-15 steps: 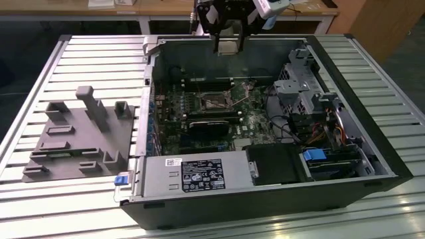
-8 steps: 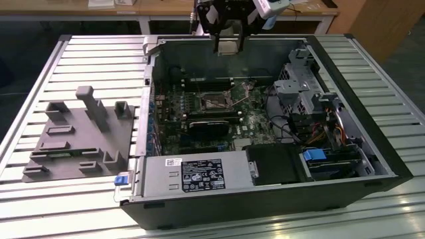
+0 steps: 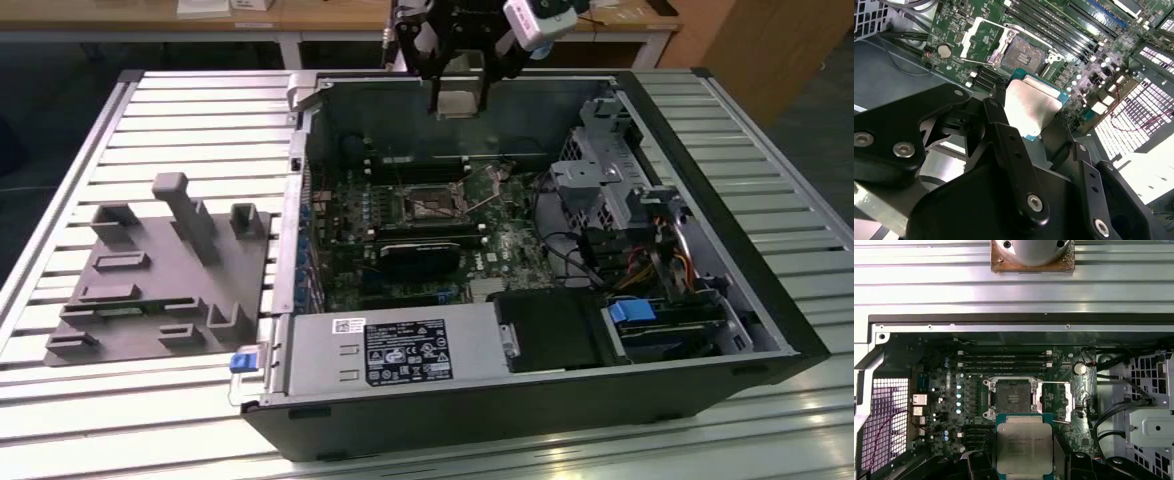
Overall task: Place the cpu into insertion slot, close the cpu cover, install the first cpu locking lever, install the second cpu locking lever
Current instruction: 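Place the cpu into insertion slot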
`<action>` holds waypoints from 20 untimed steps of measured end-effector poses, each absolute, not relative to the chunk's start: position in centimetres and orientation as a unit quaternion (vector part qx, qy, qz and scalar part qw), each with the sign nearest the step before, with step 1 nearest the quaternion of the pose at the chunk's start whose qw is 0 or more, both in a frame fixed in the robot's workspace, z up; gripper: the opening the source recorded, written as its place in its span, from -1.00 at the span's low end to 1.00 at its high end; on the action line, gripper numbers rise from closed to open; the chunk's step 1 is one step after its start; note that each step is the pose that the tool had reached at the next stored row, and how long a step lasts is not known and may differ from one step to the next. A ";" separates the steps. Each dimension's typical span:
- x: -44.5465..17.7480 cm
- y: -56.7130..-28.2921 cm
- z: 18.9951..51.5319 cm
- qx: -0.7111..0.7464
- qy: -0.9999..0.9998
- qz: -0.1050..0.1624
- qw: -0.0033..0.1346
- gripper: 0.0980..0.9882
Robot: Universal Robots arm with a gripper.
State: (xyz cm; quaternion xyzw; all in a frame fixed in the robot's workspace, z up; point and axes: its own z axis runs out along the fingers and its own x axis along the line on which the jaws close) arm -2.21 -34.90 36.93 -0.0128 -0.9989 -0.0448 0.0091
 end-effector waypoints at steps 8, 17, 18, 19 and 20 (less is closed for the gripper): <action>-2.2 -34.9 36.0 -0.013 -0.999 -0.045 0.009 -0.01; -2.2 -34.9 34.8 -0.013 -0.999 -0.045 0.009 -0.01; -2.2 -34.9 34.7 -0.013 -0.999 -0.045 0.009 -0.01; -2.2 -34.9 34.6 -0.013 -0.999 -0.045 0.009 -0.01; -2.2 -34.9 34.5 -0.013 -0.999 -0.045 0.009 -0.01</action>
